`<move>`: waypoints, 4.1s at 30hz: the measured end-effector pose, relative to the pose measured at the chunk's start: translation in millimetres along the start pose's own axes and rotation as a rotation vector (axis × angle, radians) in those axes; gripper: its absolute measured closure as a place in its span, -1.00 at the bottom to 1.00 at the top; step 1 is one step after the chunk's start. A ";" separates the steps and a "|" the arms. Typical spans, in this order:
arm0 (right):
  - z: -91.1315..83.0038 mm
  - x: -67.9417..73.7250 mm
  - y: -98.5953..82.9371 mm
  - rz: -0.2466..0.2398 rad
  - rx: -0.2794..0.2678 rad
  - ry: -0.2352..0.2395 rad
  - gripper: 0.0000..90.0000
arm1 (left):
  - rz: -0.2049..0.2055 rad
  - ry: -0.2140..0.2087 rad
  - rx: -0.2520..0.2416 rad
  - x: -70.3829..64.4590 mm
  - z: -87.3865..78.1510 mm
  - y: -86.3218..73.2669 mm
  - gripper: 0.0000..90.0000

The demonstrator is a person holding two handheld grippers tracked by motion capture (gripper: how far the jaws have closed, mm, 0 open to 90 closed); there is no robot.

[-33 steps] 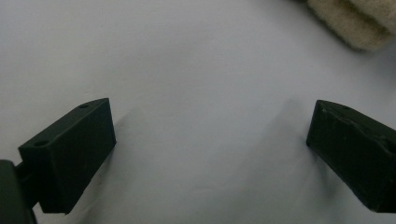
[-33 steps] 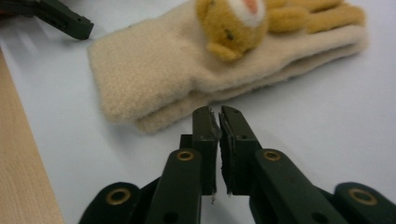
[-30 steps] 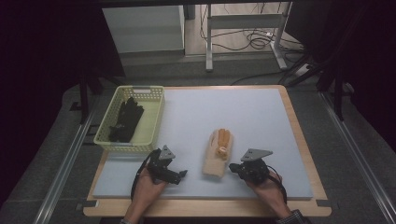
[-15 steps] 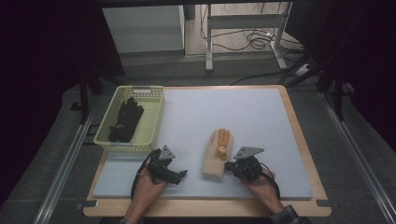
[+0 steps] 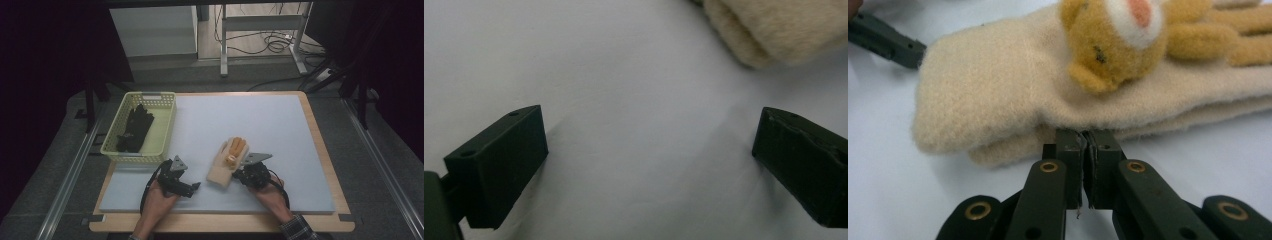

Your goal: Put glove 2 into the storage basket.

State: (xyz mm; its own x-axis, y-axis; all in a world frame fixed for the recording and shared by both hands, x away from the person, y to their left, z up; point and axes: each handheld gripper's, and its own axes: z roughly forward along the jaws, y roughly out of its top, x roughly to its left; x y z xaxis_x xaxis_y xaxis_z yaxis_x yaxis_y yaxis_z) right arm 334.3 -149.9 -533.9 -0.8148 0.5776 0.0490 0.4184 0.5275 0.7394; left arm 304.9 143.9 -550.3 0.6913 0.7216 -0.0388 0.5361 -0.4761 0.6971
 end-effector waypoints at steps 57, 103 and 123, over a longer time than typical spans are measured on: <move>-45.9 -32.9 -0.8 0.046 -0.067 -0.133 -0.48 | 0.000 0.000 0.001 0.0 0.0 0.0 -0.97; -68.3 -65.0 -55.8 0.122 0.041 -0.272 -0.87 | -0.006 0.001 0.011 -0.6 -0.3 1.2 -0.96; -68.4 -64.9 -55.9 0.121 0.040 -0.272 -0.87 | 0.035 -0.061 0.085 -5.9 17.2 77.9 -1.00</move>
State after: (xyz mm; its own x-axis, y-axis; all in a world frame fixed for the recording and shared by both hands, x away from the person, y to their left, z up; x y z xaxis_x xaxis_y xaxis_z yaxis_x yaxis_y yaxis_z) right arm 336.3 -259.5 -532.6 -0.6227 0.7809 -0.0502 0.5262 0.4653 0.7118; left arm 350.9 93.9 -508.1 0.7372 0.6730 -0.0603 0.5482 -0.5435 0.6357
